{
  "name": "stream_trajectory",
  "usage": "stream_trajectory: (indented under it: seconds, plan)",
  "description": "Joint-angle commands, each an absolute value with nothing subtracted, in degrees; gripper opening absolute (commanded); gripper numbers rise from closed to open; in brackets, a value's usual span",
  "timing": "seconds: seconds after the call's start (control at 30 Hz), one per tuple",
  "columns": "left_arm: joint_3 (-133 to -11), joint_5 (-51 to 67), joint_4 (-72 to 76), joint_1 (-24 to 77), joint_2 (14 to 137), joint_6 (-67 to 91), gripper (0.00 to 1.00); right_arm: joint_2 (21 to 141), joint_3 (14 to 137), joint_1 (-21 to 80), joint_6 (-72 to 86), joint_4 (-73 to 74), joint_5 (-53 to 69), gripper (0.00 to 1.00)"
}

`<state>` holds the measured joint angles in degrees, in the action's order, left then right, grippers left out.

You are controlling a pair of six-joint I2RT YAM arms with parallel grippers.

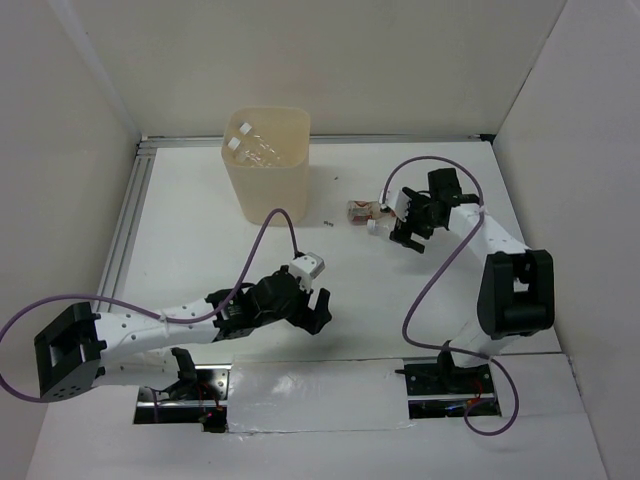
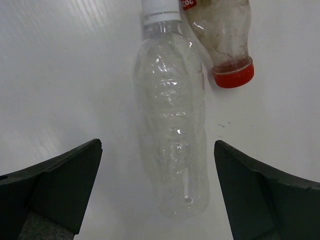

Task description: Put the plastic bottles in the bin

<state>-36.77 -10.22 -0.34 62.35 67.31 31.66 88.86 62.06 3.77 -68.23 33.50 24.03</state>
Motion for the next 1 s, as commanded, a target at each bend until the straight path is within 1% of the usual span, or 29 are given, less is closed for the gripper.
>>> stream_trajectory:
  seconds: [0.0,0.17,0.3,0.37,0.4,0.5,0.53,0.57,0.63,0.67,0.7,0.73,0.77,0.8,0.83,0.9,0.93,0.97]
  plan:
    - [-38.58,-11.16,0.62,62.93,66.36,32.17,0.93,91.74,61.44,4.31,-67.41,25.31,18.55,1.0]
    - [-38.58,-11.69,0.09,63.46,65.83,32.7,0.93,96.06,61.44,4.83,-68.73,24.79,17.49,1.0]
    - [-38.58,-12.22,-0.44,63.46,65.83,33.31,0.93,98.09,61.44,4.83,-69.25,24.78,15.91,0.94]
    - [-38.58,-12.22,-0.44,63.46,65.83,33.31,0.93,99.4,62.05,4.83,-70.48,27.94,16.79,0.86]
    - [-38.58,-12.83,-0.96,63.46,65.83,33.83,0.93,99.4,62.05,4.83,-71.88,29.34,18.18,0.77]
    - [-38.06,-12.83,-0.97,63.46,65.83,33.84,0.93,100.02,65.03,5.36,-74.87,38.38,20.29,0.6]
    - [-38.06,-13.35,-1.49,63.46,65.83,33.84,0.93,100.02,67.48,5.36,-75.49,44.85,21.43,0.48]
    - [-38.06,-13.36,-1.49,63.46,65.22,33.84,0.92,100.02,68.8,5.36,-76.54,48.65,22.84,0.44]
    - [-36.83,-13.36,-1.49,63.46,64.69,34.37,0.92,96.97,71.79,5.36,-81.35,56.56,29.25,0.4]
    - [-36.83,-13.88,-1.49,63.46,64.08,34.37,0.92,95.64,75.03,5.88,-82.43,62.69,31.09,0.38]
    - [-36.13,-13.89,-0.97,63.46,64.07,34.89,0.92,94.41,76.97,6.41,-83.14,65.19,33.98,0.36]
    - [-35.34,-13.89,-0.97,63.98,63.38,34.89,0.92,92.05,81.43,7.98,-83.14,67.74,35.14,0.35]
    - [-35.33,-13.89,-0.97,63.98,62.76,34.89,0.92,90.98,83.91,8.87,-82.62,67.76,36.03,0.35]
    - [-34.03,-13.89,-0.36,63.98,62.14,35.41,0.92,89.23,88.98,10.88,-78.61,64.81,37.25,0.34]
    - [-34.01,-13.89,0.17,63.98,62.14,35.42,0.92,88.51,89.03,11.77,-75.62,64.78,37.79,0.33]
    - [-33.13,-13.89,0.78,63.98,61.61,35.95,0.92,87.98,95.34,13.35,-69.03,55.06,38.32,0.33]
    - [-32.53,-13.89,0.79,63.98,61.61,35.95,0.92,87.37,97.19,15.19,-61.69,50.93,38.32,0.34]
    - [-32.52,-13.89,0.79,63.98,61.61,35.95,0.92,87.36,99.9,16.25,-58.22,42.36,38.32,0.35]
